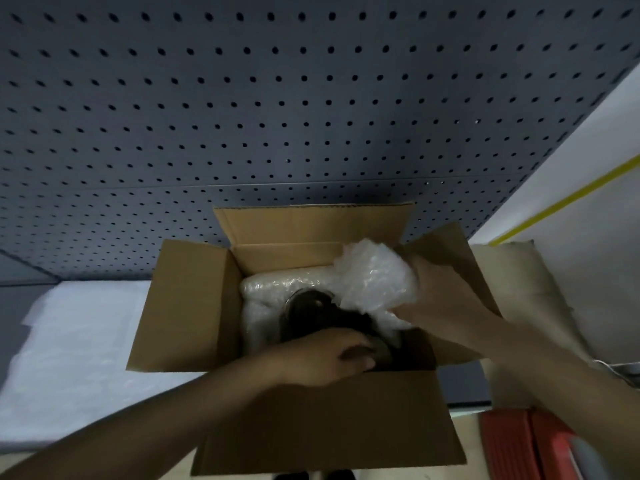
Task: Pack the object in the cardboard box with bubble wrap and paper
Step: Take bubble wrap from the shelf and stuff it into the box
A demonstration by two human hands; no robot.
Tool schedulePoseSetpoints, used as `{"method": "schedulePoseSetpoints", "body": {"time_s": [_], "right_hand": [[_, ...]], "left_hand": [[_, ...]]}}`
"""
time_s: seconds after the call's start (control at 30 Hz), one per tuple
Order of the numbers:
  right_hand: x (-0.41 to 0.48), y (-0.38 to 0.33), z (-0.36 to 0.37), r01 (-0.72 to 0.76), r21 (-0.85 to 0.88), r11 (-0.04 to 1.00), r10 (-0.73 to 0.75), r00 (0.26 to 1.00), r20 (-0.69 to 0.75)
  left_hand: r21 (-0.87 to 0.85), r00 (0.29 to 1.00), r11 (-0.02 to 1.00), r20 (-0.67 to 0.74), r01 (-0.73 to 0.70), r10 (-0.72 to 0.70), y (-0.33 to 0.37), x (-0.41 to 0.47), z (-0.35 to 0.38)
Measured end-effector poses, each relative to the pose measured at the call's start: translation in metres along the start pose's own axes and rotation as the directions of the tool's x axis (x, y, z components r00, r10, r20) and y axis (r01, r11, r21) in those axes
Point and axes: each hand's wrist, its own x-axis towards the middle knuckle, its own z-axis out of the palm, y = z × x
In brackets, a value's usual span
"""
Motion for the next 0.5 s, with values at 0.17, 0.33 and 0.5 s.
{"method": "schedulePoseSetpoints", "body": {"time_s": [0.17,0.33,0.5], "right_hand": [[0.008,-0.010,-0.001,0.167,-0.375,0.912,-0.054,0.954,0.294],[0.024,-0.014,0.030,0.310,-0.539,0.783,-0.042,0.891,0.451],[0.028,-0.008,0.053,0.297,-0.639,0.709,-0.031,0.919,0.393]], "left_hand": [[-0.075,0.966,0.997,0.260,0.030,-0.009,-0.002,0.012,0.002],[-0.012,0.914,1.000,0.404,-0.026,0.029,-0.006,0.011,0.003],[0.009,0.915,1.000,0.403,-0.016,0.012,-0.003,0.010,0.003]]}}
